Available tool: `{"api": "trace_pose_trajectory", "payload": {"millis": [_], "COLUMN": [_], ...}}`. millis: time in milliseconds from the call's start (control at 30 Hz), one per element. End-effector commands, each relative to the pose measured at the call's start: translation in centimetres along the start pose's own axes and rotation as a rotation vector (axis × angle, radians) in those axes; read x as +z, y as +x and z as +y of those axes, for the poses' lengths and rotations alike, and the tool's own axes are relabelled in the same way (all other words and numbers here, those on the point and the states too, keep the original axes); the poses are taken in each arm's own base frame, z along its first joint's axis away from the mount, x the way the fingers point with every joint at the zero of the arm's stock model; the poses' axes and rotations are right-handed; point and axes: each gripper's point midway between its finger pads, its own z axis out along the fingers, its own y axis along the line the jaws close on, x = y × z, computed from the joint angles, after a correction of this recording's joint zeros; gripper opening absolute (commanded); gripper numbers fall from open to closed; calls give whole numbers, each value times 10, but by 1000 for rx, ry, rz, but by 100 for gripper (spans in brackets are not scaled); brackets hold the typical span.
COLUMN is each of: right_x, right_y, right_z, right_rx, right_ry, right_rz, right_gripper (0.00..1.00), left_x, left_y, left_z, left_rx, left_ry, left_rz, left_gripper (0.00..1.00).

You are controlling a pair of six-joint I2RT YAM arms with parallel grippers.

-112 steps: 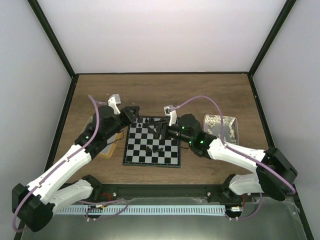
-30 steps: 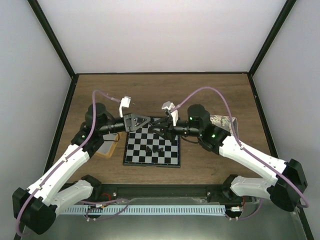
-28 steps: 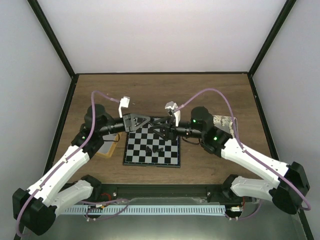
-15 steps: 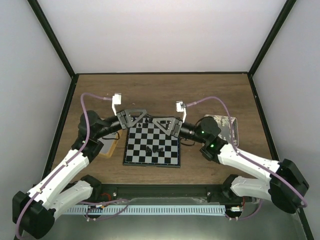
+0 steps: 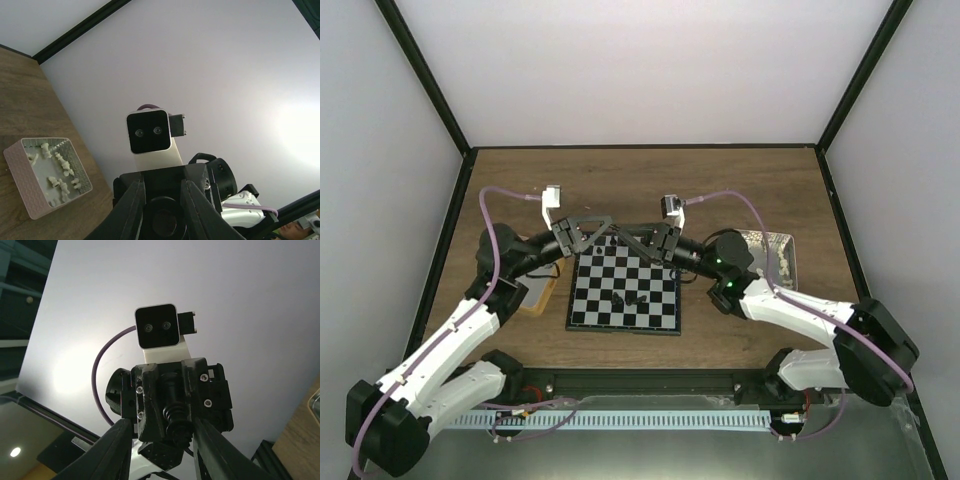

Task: Set up the chess pieces on the board
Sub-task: Pick up the chess piece from the chessboard, then place the chess piece on the chessboard.

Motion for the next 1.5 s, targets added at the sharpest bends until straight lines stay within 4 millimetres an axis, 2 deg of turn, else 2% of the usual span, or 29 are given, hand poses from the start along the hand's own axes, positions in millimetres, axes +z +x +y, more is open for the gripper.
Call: {"api": "trace_pose_trajectory", "payload": {"millis": [0,300,433,533,633,667,767,867,967,1067,1167,1300,1367,1467], "right_x": [7,12,13,14,13,13,10,5,-9,-27,-43,-64,-73,-82], "right_y": [-11,-16,-21,-26,-32,-34,-37,-39,-46,-49,-48,-37,-35,-32], "right_z": [31,24,17,3,-6,-8,-17,-30,-53,-76,-103,-153,-171,-190], "right_rx": [11,15,18,2,-38,-51,-99,-202,-334,-461,-558,-604,-624,-637], "right_ry": [-111,-82,-33,61,128,148,232,359,557,745,930,1149,1227,1306], "right_rz": [-18,-33,-56,-78,-107,-114,-116,-94,-67,-8,112,331,405,502], "right_gripper": [33,30,19,10,6,5,4,4,5,5,5,6,5,6], "left_x": [0,0,-2,-6,-9,-9,-14,-33,-75,-105,-115,-118,-122,-128], "left_y": [-1,0,0,-3,-1,0,0,-13,-34,-59,-78,-95,-103,-106], "left_z": [0,5,11,28,42,47,64,86,110,102,82,67,65,72], "left_rx": [17,15,17,26,22,20,33,95,158,307,428,538,568,604], "left_ry": [13,1,-30,-131,-188,-206,-305,-516,-814,-970,-1018,-1060,-1109,-1172], "left_rz": [-13,-14,-21,-56,-60,-56,-58,-109,-226,-306,-344,-356,-356,-348], "left_gripper": [9,9,11,21,23,25,45,65,73,77,79,86,87,87]}}
